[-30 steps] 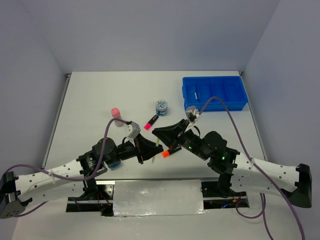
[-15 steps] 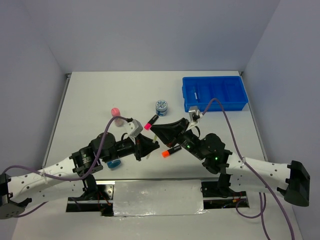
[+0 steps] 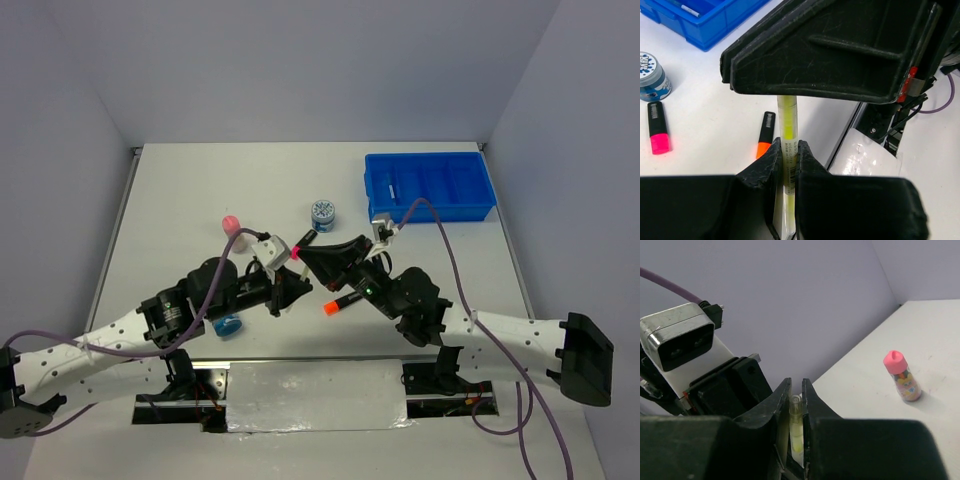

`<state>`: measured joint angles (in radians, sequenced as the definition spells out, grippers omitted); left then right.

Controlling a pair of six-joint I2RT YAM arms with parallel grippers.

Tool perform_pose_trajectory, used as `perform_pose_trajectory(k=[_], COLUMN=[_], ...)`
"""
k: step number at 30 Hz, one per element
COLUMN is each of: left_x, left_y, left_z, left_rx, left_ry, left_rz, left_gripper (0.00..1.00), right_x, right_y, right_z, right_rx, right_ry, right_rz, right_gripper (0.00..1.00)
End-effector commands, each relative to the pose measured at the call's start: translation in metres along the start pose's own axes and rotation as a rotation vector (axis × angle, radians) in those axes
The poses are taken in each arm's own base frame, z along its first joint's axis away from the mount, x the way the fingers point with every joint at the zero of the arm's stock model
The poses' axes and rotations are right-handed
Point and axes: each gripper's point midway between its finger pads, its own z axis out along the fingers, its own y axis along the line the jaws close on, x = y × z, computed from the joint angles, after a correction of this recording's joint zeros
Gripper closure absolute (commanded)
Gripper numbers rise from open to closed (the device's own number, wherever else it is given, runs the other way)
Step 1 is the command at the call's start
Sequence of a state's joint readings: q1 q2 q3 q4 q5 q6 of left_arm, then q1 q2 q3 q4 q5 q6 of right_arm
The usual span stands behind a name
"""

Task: Sort the stationery into containers
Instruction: Close the pen cap on the pen, then place the pen in the storage box.

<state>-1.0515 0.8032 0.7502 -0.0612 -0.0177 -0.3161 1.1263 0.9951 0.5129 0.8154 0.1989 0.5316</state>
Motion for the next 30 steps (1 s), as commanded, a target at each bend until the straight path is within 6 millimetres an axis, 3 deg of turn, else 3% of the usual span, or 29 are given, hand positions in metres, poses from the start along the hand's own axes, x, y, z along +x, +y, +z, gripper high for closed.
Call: perform_pose_trajectory(k=[1, 2, 5, 8, 10, 12, 14, 17, 18, 19, 20, 22, 23, 24, 25, 26, 27, 30], left_x=[-0.109, -0.097, -0.087, -0.078, -0.074, -0.073, -0.074, -0.075, -0.069, -0.065, -0.061, -0.046, -0.045, -0.025, -0.018, -0.014, -0.004, 0.023], left_y=[-0.034, -0.032, -0.03, -0.026, -0.026, -0.026, -0.014, -0.003, 0.004, 0.007, 0.01, 0.023, 0.026, 0.039, 0.044, 0.048, 0.054, 0.078], left_z=[-0.005, 0.0, 0.002, 0.002, 0.002, 0.002, 0.004, 0.007, 0.011, 0.014, 0.017, 0.024, 0.026, 0.029, 0.03, 0.029, 0.03, 0.012], left_rx=[0.129, 0.13, 0.133, 0.122, 0.122, 0.122, 0.056, -0.016, -0.052, -0.067, -0.088, -0.169, -0.196, -0.27, -0.305, -0.337, -0.375, -0.536], left_ry=[-0.375, -0.353, -0.351, -0.351, -0.346, -0.343, -0.346, -0.338, -0.314, -0.299, -0.283, -0.213, -0.197, -0.121, -0.092, -0.069, -0.03, 0.087], left_rz=[0.031, 0.014, -0.017, -0.044, -0.052, -0.057, -0.084, -0.13, -0.137, -0.145, -0.164, -0.181, -0.201, -0.204, -0.21, -0.223, -0.224, -0.208], left_gripper=[1.0, 1.0, 1.0, 1.0, 1.0, 1.0, 1.0, 0.71, 0.39, 0.16, 0.02, 0.01, 0.01, 0.01, 0.01, 0.01, 0.01, 0.01], right_x=[0.081, 0.068, 0.049, 0.044, 0.044, 0.047, 0.049, 0.049, 0.048, 0.045, 0.041, 0.027, 0.019, 0.012, -0.001, -0.022, -0.031, -0.084], right_y=[0.001, 0.003, 0.007, 0.006, 0.006, 0.006, 0.004, -0.003, -0.007, -0.011, -0.019, -0.031, -0.055, -0.068, -0.079, -0.106, -0.121, -0.159], right_z=[-0.027, -0.025, -0.024, -0.026, -0.027, -0.029, -0.029, -0.026, -0.025, -0.022, -0.02, -0.012, -0.012, -0.011, -0.01, -0.011, -0.012, -0.008], right_rx=[-0.009, 0.006, 0.017, 0.028, 0.026, 0.019, 0.03, 0.072, 0.09, 0.116, 0.156, 0.213, 0.29, 0.333, 0.387, 0.474, 0.529, 0.693], right_ry=[0.35, 0.322, 0.287, 0.279, 0.278, 0.279, 0.278, 0.271, 0.269, 0.269, 0.258, 0.243, 0.247, 0.248, 0.246, 0.212, 0.201, 0.142], right_rz=[-0.021, -0.028, -0.045, -0.056, -0.048, -0.037, -0.027, -0.023, -0.036, -0.056, -0.078, -0.114, -0.141, -0.161, -0.176, -0.2, -0.216, -0.299], right_gripper=[0.8, 0.73, 0.68, 0.67, 0.73, 0.98, 1.0, 1.0, 1.0, 1.0, 1.0, 1.0, 1.0, 1.0, 1.0, 1.0, 1.0, 1.0])
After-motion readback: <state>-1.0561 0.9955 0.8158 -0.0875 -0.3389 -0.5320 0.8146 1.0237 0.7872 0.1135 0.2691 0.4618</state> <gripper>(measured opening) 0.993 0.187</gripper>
